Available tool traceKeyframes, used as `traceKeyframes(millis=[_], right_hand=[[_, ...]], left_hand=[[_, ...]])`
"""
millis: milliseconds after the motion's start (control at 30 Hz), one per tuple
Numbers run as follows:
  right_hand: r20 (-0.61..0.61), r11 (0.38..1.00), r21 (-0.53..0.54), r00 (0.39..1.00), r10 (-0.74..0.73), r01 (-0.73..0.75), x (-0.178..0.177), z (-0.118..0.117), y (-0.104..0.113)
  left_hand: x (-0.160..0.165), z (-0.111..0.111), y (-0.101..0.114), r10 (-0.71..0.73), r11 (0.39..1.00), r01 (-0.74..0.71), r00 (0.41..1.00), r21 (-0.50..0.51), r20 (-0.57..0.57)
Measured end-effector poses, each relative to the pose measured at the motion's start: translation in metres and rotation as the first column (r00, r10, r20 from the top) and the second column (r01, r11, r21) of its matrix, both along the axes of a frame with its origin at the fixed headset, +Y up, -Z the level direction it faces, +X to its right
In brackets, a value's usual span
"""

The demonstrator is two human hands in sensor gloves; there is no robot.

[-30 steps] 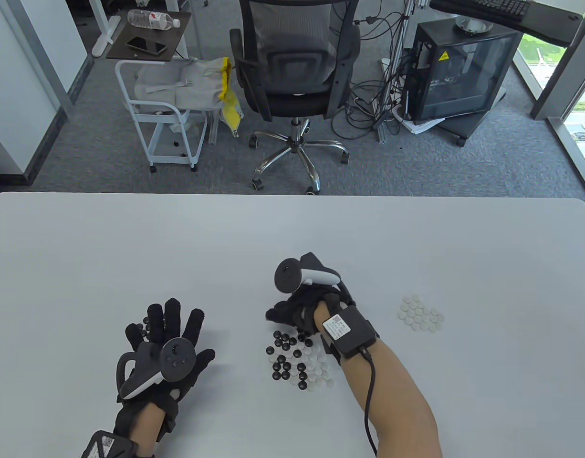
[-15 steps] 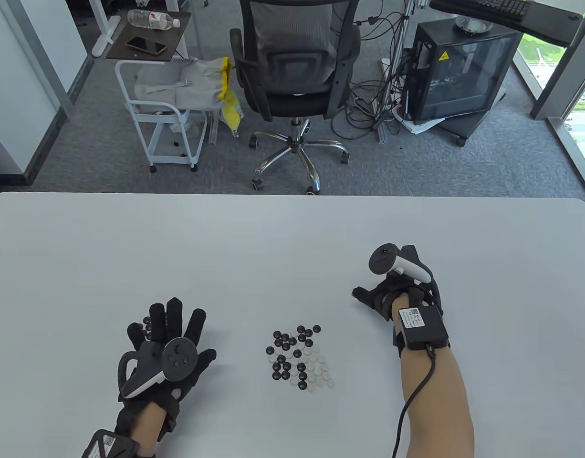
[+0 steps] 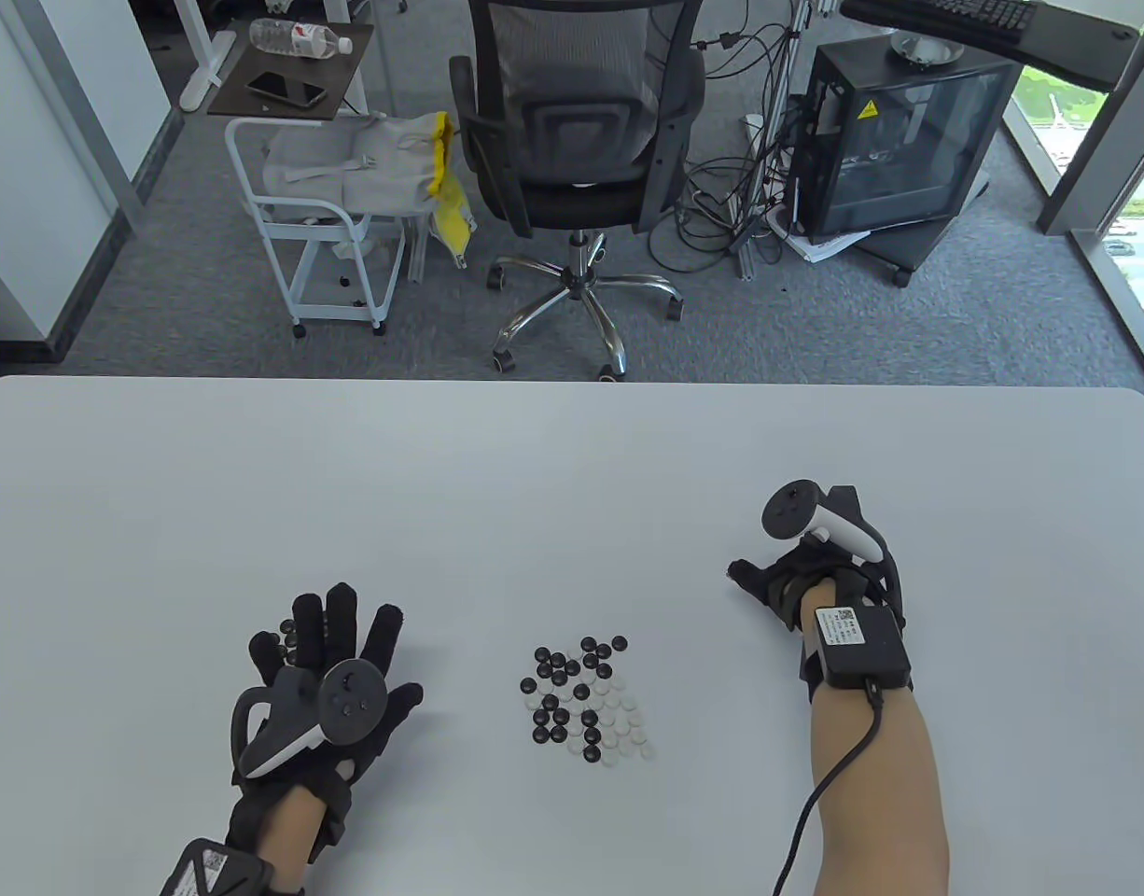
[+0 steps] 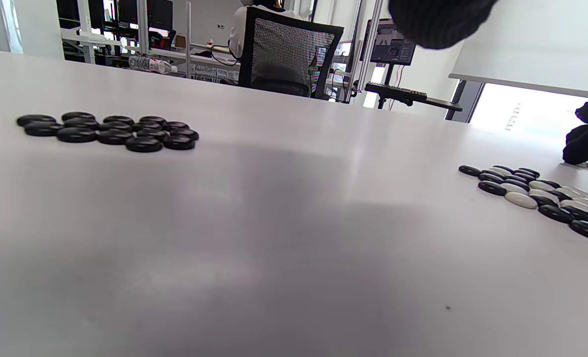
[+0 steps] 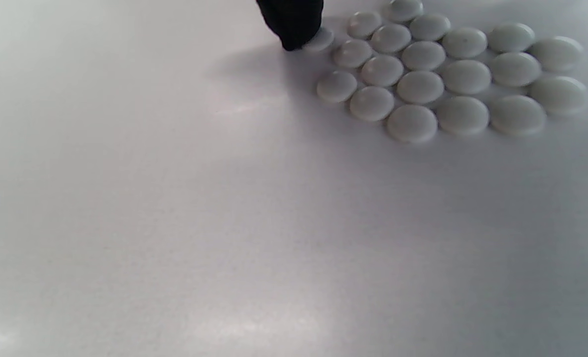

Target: Go stone sorting task

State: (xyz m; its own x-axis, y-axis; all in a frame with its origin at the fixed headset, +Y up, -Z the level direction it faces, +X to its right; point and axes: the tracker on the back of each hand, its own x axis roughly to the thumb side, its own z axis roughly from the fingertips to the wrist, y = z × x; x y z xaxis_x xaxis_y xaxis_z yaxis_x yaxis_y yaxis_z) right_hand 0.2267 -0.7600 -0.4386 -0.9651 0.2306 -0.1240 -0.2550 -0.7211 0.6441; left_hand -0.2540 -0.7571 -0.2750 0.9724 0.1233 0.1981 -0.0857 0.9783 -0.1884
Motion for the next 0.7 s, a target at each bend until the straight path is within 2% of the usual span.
traceKeyframes(millis=[133,267,400,533,700], right_hand=[[0.0,1.0,0.002,1.0,0.005,-0.005,-0.001,0.001,0.0],[-0.069,0.998,0.064,0.997,-0.019,0.023,-0.012,0.002,0.008],[-0.18,0.997,0.042,0.982,-0.052,0.061,-0.036,0.007,0.018],[-0.355,0.999,0.026,0.935,-0.031,0.043,-0.073,0.02,0.025],[-0.482,0.989,-0.034,0.864,-0.143,0.145,-0.111,0.042,0.023]], left_hand=[[0.0,0.0,0.0,0.001,1.0,-0.001,1.0,0.003,0.0],[0.0,0.0,0.0,0.002,1.0,-0.002,1.0,0.004,0.003],[0.001,0.0,0.0,-0.001,1.0,0.001,1.0,0.001,0.006],[0.002,0.0,0.0,-0.007,1.0,0.007,1.0,-0.002,0.008],[0.001,0.0,0.0,-0.003,1.0,0.003,1.0,-0.001,0.004]])
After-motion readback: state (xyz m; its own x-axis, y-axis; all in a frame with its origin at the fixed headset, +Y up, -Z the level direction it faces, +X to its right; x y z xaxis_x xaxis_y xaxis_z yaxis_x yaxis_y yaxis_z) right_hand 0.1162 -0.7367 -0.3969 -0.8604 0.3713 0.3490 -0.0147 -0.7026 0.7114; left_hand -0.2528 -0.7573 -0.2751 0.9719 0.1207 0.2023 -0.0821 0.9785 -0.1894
